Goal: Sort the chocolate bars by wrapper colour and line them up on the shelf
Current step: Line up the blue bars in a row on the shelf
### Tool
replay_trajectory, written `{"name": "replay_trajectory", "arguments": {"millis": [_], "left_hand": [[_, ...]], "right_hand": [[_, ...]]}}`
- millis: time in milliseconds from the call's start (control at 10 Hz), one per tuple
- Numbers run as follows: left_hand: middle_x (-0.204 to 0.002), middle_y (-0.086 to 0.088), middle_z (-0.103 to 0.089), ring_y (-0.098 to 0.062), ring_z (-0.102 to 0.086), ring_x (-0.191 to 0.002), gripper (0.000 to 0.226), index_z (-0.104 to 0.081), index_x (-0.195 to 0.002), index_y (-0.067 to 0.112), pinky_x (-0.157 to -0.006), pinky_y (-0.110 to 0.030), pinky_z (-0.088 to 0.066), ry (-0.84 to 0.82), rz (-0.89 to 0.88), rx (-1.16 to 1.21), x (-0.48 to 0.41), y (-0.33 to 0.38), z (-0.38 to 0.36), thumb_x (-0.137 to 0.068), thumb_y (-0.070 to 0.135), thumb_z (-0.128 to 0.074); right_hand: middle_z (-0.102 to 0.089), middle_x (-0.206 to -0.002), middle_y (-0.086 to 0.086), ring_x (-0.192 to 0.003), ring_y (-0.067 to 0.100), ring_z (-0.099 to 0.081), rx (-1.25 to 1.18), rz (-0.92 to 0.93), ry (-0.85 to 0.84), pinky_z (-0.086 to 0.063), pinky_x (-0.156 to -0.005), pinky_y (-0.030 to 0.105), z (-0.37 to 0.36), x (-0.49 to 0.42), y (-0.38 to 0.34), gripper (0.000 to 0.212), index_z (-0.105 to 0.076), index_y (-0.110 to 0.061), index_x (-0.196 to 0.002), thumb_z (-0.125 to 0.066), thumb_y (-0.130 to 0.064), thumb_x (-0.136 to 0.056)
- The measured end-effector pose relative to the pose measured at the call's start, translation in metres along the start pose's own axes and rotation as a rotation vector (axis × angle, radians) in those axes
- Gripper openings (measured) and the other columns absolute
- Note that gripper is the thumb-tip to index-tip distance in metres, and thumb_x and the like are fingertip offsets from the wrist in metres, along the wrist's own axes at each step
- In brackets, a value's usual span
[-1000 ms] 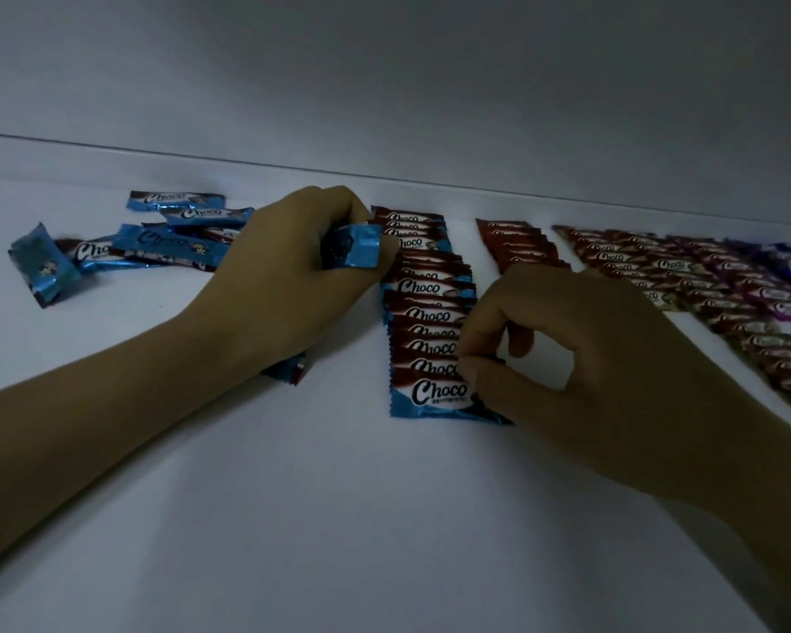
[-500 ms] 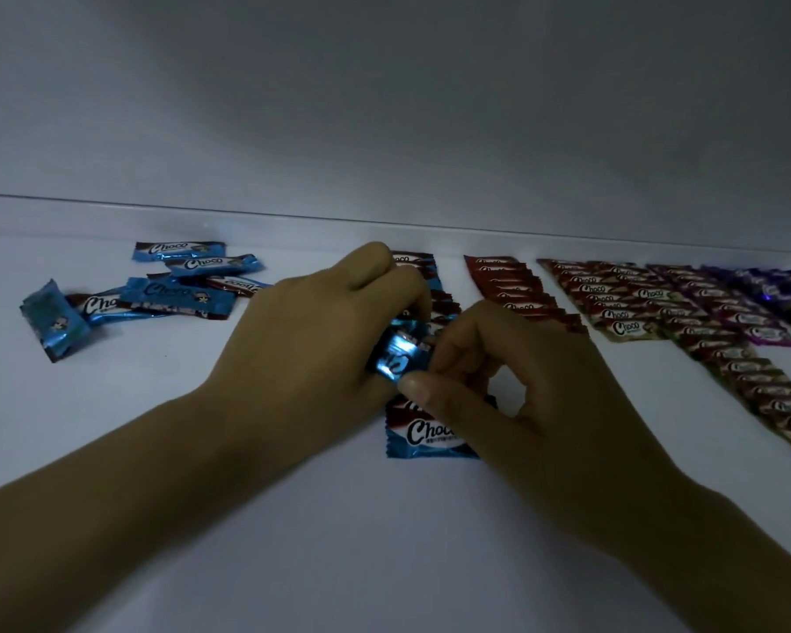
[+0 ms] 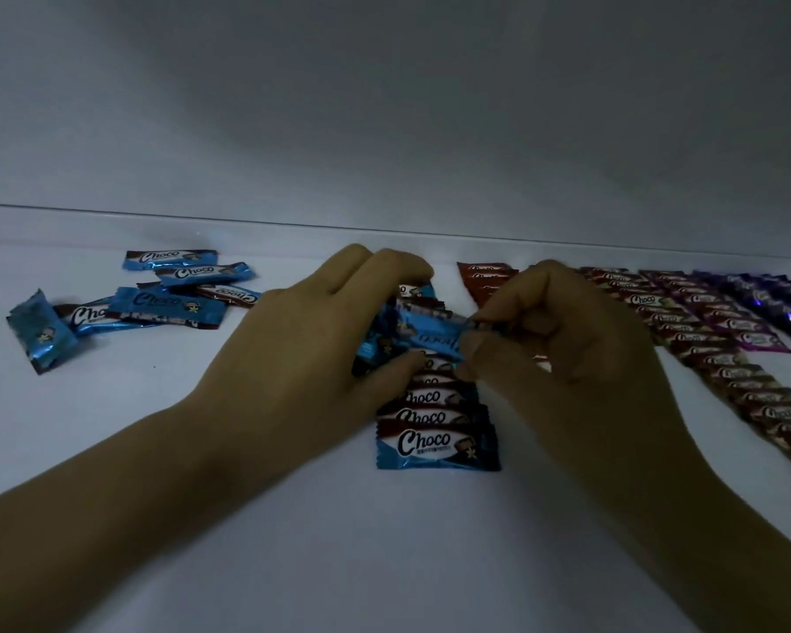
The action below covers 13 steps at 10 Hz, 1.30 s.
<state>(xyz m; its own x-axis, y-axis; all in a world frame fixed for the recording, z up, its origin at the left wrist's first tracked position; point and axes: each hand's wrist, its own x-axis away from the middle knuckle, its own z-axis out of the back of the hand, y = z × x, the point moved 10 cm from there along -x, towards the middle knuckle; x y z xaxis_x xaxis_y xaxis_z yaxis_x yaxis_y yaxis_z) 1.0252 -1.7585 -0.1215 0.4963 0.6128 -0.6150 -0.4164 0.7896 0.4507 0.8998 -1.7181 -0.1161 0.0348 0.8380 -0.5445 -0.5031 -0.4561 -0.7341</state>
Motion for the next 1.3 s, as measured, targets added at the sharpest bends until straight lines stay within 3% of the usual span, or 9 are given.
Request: {"name": "replay_trajectory", "arguments": {"millis": [200, 400, 500, 700, 900, 1000, 1100, 1200, 1300], "left_hand": [[-0.071, 0.031, -0.052, 0.019, -0.055, -0.072, 0.025, -0.058, -0.103, 0.032, -0.051, -0.003, -0.040, -0.015, 0.073, -0.138, 0.001, -0.024, 0.009, -0.084, 0.049, -0.058], [-0.066, 0.018, -0.060, 0.000, -0.057, -0.057, 0.023, -0.063, -0.090, 0.026, -0.055, -0.023, -0.048, -0.054, 0.085, -0.159, 0.004, -0.029, 0.008, -0.073, 0.037, -0.074], [-0.063, 0.018, -0.058, -0.002, -0.055, -0.054, 0.026, -0.059, -0.094, 0.031, -0.056, -0.024, -0.045, -0.059, 0.121, -0.154, 0.005, -0.031, 0.008, -0.075, 0.049, -0.056], [-0.062, 0.020, -0.057, 0.007, -0.058, -0.071, 0.043, -0.057, -0.102, 0.033, -0.047, -0.020, -0.040, -0.041, 0.124, -0.138, 0.005, -0.032, 0.008, -0.078, 0.067, -0.046], [-0.054, 0.014, -0.053, 0.000, -0.056, -0.060, 0.043, -0.063, -0.100, 0.029, -0.047, -0.021, -0.032, -0.041, 0.134, -0.171, 0.003, -0.031, 0.007, -0.080, 0.061, -0.044], [-0.058, 0.017, -0.054, 0.003, -0.055, -0.057, 0.041, -0.062, -0.103, 0.028, -0.047, -0.019, -0.031, -0.053, 0.136, -0.166, 0.003, -0.030, 0.006, -0.082, 0.058, -0.046], [-0.063, 0.021, -0.053, 0.003, -0.054, -0.053, 0.048, -0.058, -0.112, 0.024, -0.049, -0.015, -0.030, -0.038, 0.122, -0.145, 0.002, -0.026, 0.007, -0.087, 0.064, -0.045], [-0.063, 0.024, -0.051, 0.015, -0.054, -0.068, 0.058, -0.052, -0.118, 0.025, -0.051, -0.014, -0.029, -0.048, 0.127, -0.124, 0.002, -0.026, 0.005, -0.077, 0.063, -0.038], [-0.065, 0.022, -0.053, 0.005, -0.056, -0.062, 0.058, -0.049, -0.121, 0.026, -0.051, -0.016, -0.032, -0.068, 0.134, -0.142, 0.004, -0.028, 0.004, -0.078, 0.063, -0.038]], "right_hand": [[-0.068, -0.077, -0.009, -0.059, 0.011, -0.064, -0.016, 0.030, 0.014, -0.050, -0.050, 0.014, 0.012, -0.003, -0.006, 0.013, -0.064, -0.036, -0.083, -0.065, -0.025, -0.077], [-0.075, -0.087, -0.005, -0.077, 0.018, -0.073, -0.481, -0.172, -0.416, -0.056, -0.063, 0.021, -0.033, 0.005, -0.001, 0.024, -0.075, -0.034, -0.090, -0.073, -0.038, -0.067], [-0.075, -0.089, -0.002, -0.083, 0.016, -0.072, -0.539, -0.173, -0.440, -0.056, -0.068, 0.020, -0.037, 0.005, -0.005, 0.032, -0.073, -0.023, -0.095, -0.074, -0.032, -0.063], [-0.068, -0.072, -0.011, -0.064, 0.001, -0.062, -0.605, -0.347, -0.212, -0.047, -0.054, 0.017, -0.014, -0.002, 0.023, 0.011, -0.075, -0.032, -0.077, -0.072, -0.025, -0.068], [-0.073, -0.080, 0.006, -0.072, 0.020, -0.071, -0.868, -0.575, -0.111, -0.057, -0.062, 0.030, -0.011, 0.001, 0.041, 0.018, -0.073, -0.019, -0.078, -0.056, -0.017, -0.074], [-0.069, -0.070, 0.001, -0.041, 0.011, -0.056, -0.754, -0.602, -0.114, -0.050, -0.045, 0.024, -0.010, 0.008, 0.039, 0.033, -0.064, -0.017, -0.102, -0.058, -0.022, -0.070], [-0.070, -0.079, 0.004, -0.042, 0.008, -0.056, -0.660, -0.535, -0.174, -0.050, -0.046, 0.022, -0.008, 0.006, 0.032, 0.044, -0.058, -0.016, -0.113, -0.066, -0.021, -0.070], [-0.065, -0.104, 0.009, -0.076, 0.004, -0.065, -0.457, -0.416, -0.248, -0.055, -0.073, 0.022, -0.004, 0.002, 0.030, 0.032, -0.055, -0.004, -0.121, -0.058, 0.001, -0.089], [-0.061, -0.100, 0.029, -0.072, 0.009, -0.062, -0.412, -0.375, -0.273, -0.054, -0.071, 0.027, -0.005, 0.003, 0.024, 0.018, -0.062, -0.003, -0.102, -0.051, 0.007, -0.091]]}}
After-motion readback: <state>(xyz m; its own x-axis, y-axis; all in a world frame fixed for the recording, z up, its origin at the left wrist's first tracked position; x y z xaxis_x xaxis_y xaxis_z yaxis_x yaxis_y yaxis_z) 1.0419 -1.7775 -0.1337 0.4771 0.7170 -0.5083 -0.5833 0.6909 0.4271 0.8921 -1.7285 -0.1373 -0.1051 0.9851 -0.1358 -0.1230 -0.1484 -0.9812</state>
